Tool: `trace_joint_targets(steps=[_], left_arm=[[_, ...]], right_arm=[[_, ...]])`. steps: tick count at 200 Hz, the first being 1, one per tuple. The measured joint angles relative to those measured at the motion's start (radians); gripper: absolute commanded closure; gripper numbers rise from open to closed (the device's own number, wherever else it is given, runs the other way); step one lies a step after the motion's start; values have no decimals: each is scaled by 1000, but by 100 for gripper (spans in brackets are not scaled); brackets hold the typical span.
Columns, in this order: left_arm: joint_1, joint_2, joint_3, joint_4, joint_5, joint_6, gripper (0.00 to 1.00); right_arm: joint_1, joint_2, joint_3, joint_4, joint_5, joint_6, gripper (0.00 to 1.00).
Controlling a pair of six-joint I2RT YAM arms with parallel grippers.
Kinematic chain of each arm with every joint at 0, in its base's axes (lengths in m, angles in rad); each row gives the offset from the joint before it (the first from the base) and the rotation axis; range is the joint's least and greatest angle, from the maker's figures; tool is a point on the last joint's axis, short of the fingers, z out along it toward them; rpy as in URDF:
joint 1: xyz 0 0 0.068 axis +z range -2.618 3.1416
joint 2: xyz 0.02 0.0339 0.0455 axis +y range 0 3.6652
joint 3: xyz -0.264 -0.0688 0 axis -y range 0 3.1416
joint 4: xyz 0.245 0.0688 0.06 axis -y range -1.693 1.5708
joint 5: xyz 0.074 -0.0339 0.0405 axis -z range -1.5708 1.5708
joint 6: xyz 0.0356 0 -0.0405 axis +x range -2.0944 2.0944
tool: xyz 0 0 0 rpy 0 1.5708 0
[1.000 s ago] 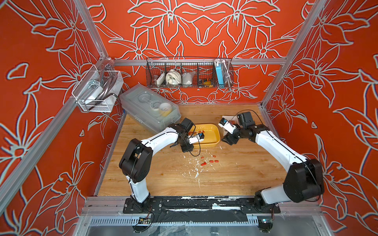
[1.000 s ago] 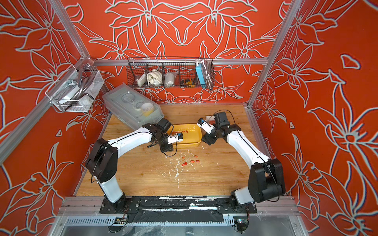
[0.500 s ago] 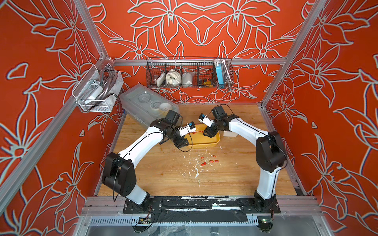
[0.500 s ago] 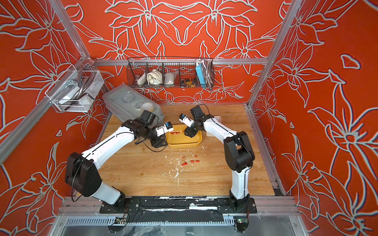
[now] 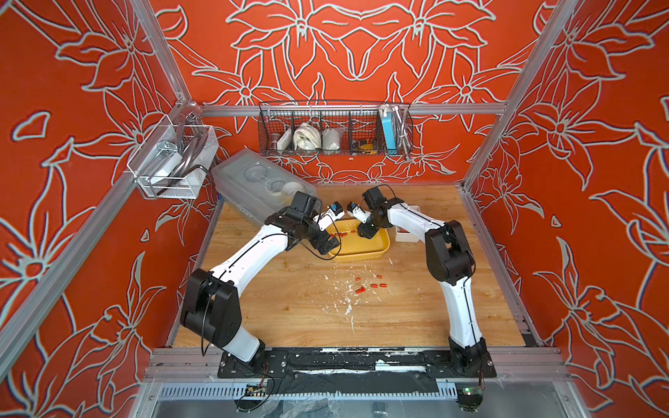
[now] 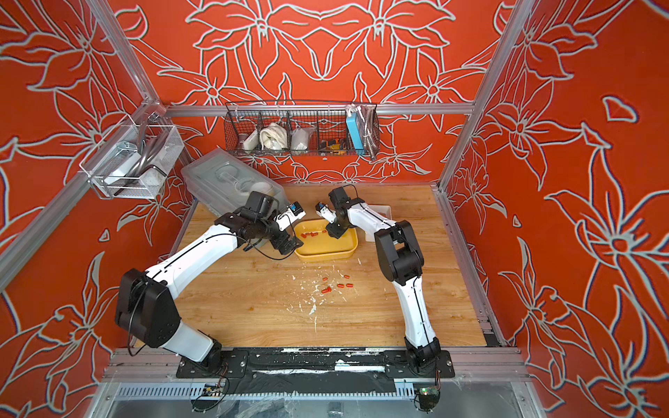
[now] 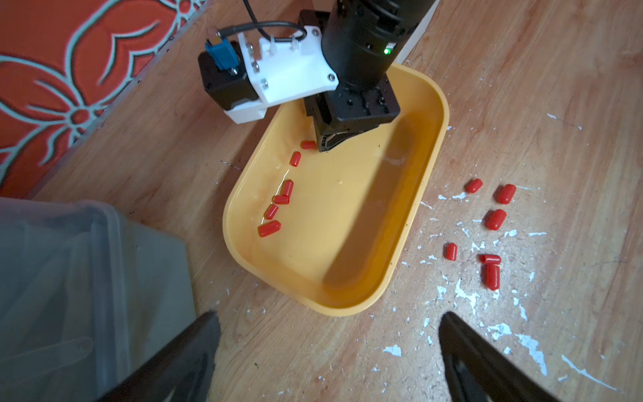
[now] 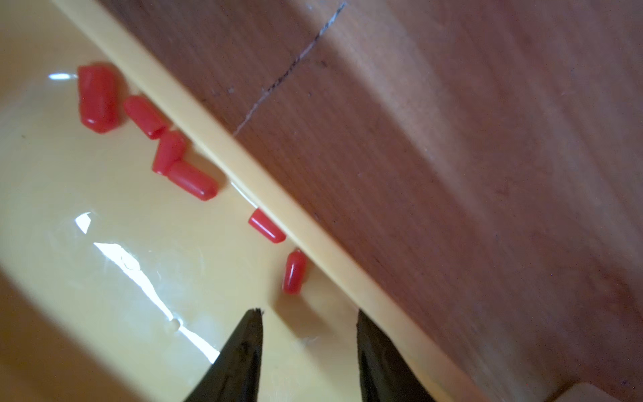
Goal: Take the screw protection sleeves out of the storage box
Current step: Pick up the screw protection sleeve from the storage box.
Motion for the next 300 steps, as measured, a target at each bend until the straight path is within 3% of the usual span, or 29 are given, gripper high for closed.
trace_joint_targets(steps=[233, 300], left_arm=[[-1, 21, -1, 15, 3, -10, 2], [-1, 20, -24, 16, -13, -6, 2]], right_arm=[[24, 58, 39, 58, -6, 80, 86], [26, 53, 2, 158, -31, 68, 80]])
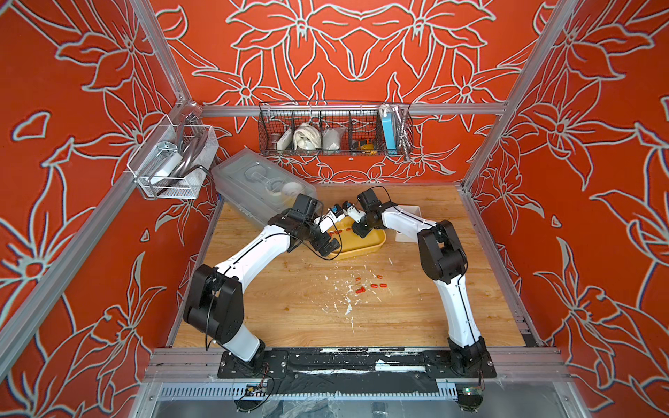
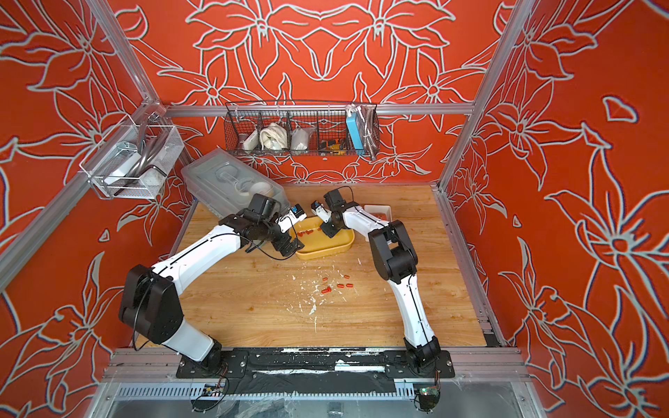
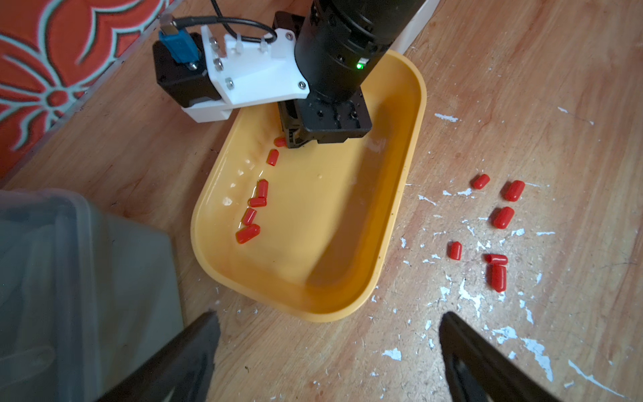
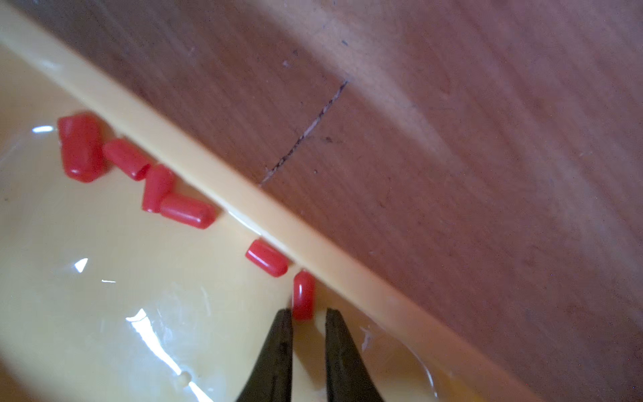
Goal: Take the screw protection sleeves out of the storage box
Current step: Pick up the screw protection sleeve from the storage box.
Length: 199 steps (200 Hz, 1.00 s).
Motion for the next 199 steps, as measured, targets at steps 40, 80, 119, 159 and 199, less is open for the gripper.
trace_joint_targets(steps=[40, 80, 119, 159, 199], left_arm=[[0, -1, -5, 2, -6, 5, 2], [0, -6, -10, 6, -9, 11, 2], [0, -6, -19, 6, -10, 11, 2], [0, -6, -20, 6, -13, 12, 2], [0, -10, -22, 6, -18, 18, 2]], right_arm=[[0, 0, 0, 6, -3, -11, 79], [0, 0, 1, 3, -41, -15, 79], [0, 0, -2, 5, -63, 0, 78], [1, 0, -2, 5, -64, 23, 76], [2, -11, -43, 50, -113, 43, 78]])
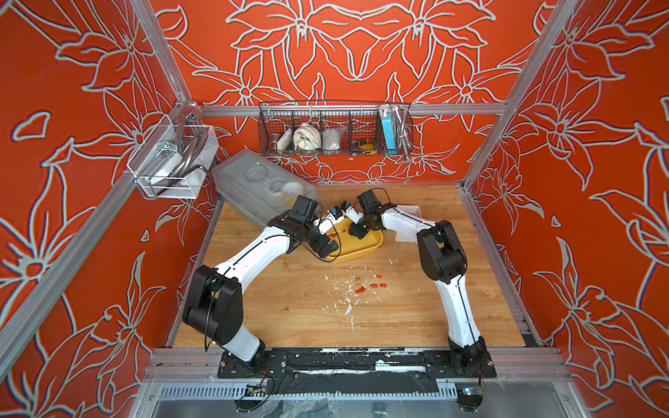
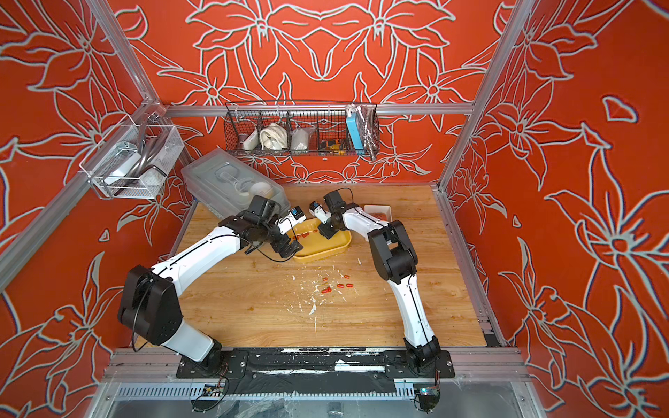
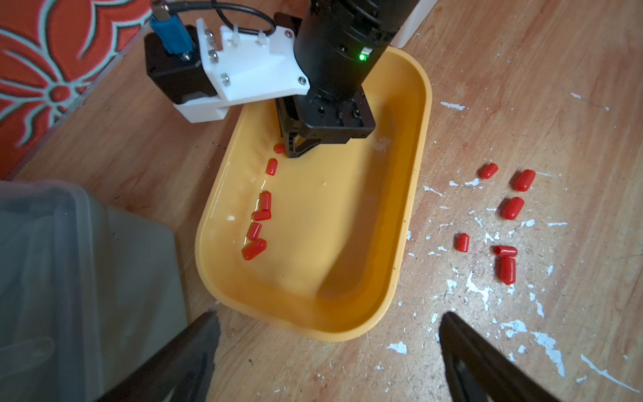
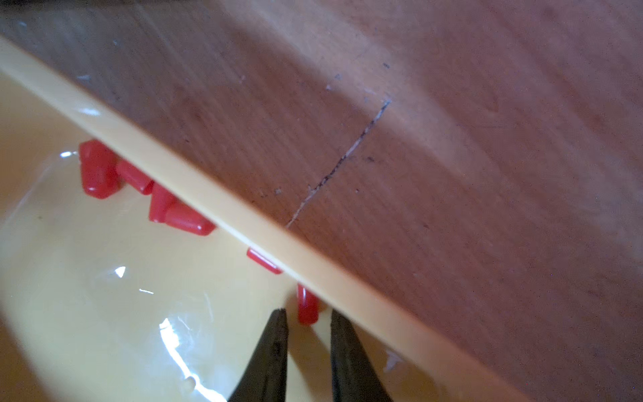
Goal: Take the screw protection sleeves out of the storage box
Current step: Pick up the screw protection sleeve from the storage box.
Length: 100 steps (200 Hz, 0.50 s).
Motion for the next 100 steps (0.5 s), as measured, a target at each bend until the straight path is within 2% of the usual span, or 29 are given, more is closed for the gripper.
trace_joint_targets(steps=[100], left_arm=[[0, -6, -1, 0, -1, 2, 2]], right_arm=[[2, -29, -66, 58, -51, 52, 76]])
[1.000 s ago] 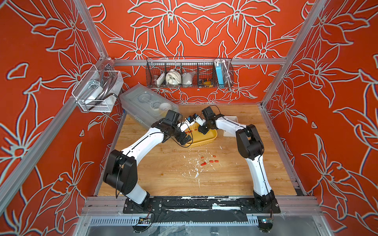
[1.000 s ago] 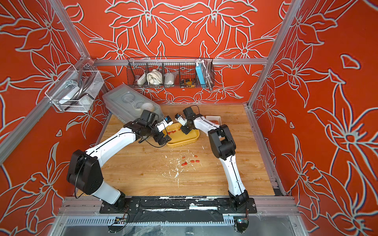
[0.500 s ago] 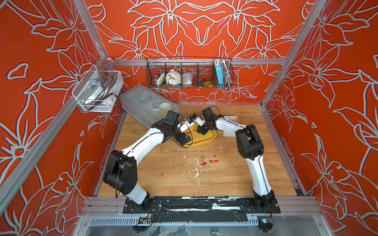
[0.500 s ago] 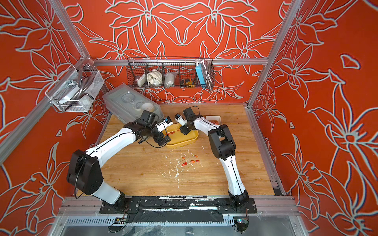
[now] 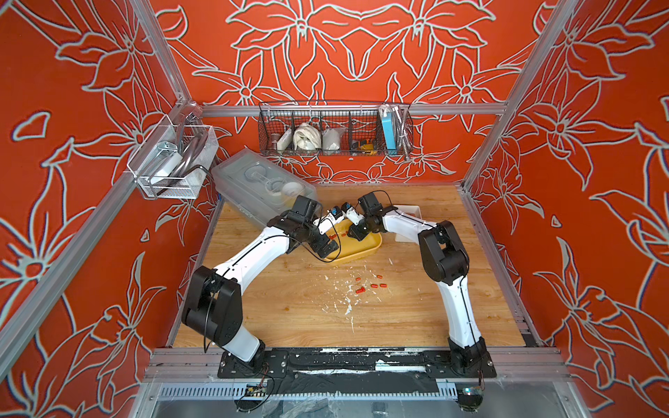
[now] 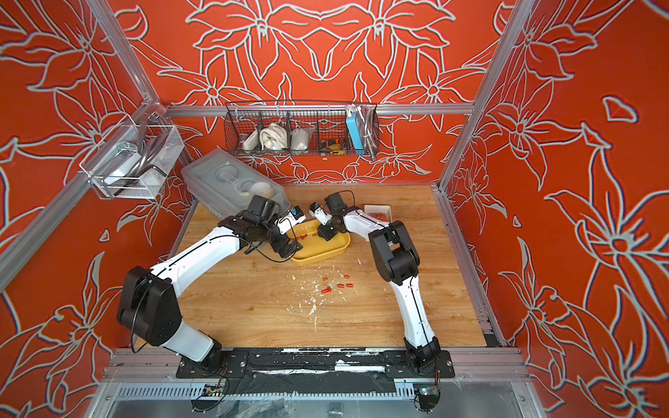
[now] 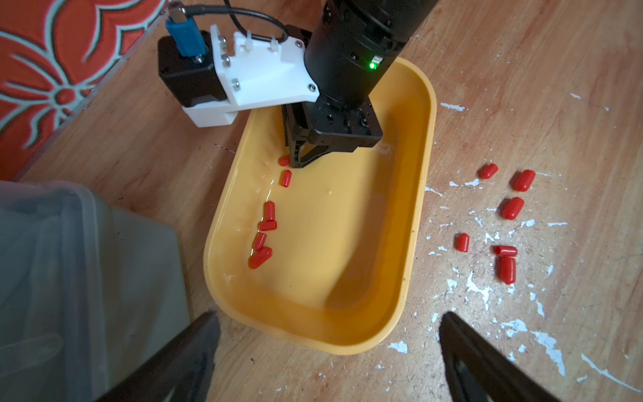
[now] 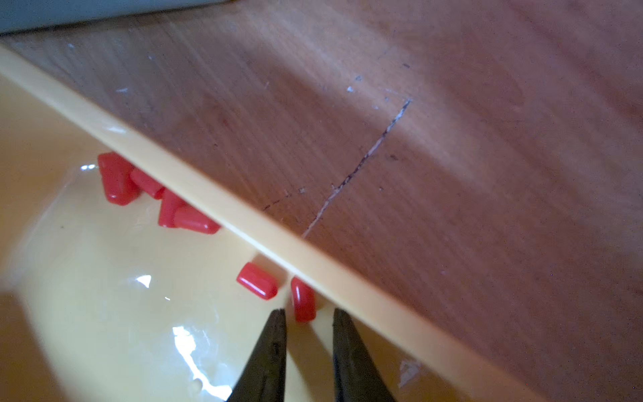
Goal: Take the screw protection sleeves out of the storage box
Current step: Pick up the screw protection sleeve from the storage box.
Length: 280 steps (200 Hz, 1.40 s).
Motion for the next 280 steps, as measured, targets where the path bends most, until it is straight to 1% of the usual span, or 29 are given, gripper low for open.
trace_joint_targets(steps=[76, 114, 134, 199, 221, 246, 280], left_arm=[[0, 0, 0, 0, 0, 2, 2], [0, 0, 0, 0, 0, 3, 2], [0, 0, 0, 0, 0, 3, 2], [0, 0, 0, 0, 0, 3, 2], [0, 0, 0, 0, -1, 6, 2], [0, -3, 0, 0, -2, 7, 2], [0, -5, 0, 0, -5, 8, 2]], right_arm=[[2, -28, -54, 32, -18, 50, 78], [5, -28, -58, 50, -14, 60, 75], [6, -28, -58, 51, -6, 72, 75], [12, -5, 35, -12, 42, 96, 79], [15, 2, 48, -29, 48, 97, 79], [18, 8, 49, -45, 50, 97, 76], [22, 20, 64, -77, 50, 97, 78]])
